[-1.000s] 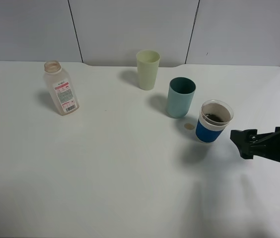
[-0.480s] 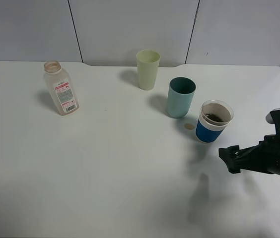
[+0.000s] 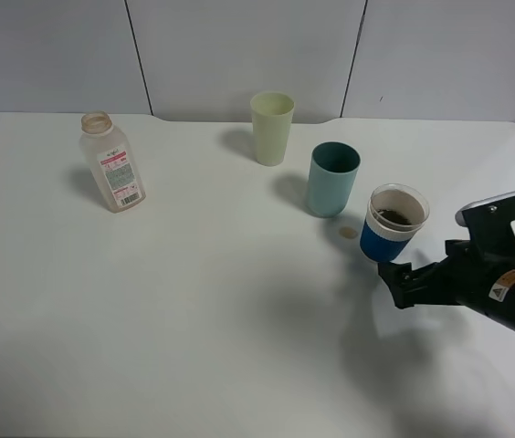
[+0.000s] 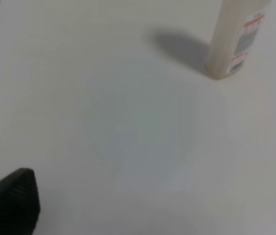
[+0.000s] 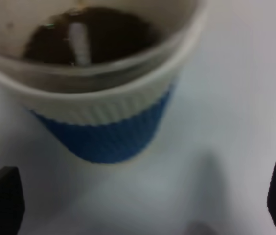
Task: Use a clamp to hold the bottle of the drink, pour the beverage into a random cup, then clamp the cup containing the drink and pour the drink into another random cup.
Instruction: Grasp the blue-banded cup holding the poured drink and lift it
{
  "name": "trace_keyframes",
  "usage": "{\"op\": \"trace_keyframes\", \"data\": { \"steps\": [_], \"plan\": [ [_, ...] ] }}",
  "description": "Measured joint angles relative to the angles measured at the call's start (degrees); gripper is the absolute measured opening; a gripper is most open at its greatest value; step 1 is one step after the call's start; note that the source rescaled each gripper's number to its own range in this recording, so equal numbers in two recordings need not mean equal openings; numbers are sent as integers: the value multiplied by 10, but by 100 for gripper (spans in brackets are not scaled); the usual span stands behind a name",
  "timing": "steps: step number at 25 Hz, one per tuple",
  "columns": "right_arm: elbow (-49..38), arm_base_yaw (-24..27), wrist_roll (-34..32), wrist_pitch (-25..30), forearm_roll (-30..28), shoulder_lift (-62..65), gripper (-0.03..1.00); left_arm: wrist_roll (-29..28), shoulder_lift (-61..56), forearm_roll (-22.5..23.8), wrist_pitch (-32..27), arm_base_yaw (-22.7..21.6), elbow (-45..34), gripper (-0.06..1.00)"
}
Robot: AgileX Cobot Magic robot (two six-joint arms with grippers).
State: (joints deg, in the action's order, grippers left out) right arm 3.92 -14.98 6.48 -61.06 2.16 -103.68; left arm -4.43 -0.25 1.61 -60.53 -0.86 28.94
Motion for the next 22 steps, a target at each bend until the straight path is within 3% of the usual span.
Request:
{"op": "trace_keyframes", "data": {
  "steps": [4, 22],
  "plan": [
    [0, 0, 0, -75, -7, -78, 100, 0, 0, 0, 0, 0, 0, 100],
    [67, 0, 11, -88, -50, -129, 100, 0, 0, 0, 0, 0, 0, 100]
  ]
}}
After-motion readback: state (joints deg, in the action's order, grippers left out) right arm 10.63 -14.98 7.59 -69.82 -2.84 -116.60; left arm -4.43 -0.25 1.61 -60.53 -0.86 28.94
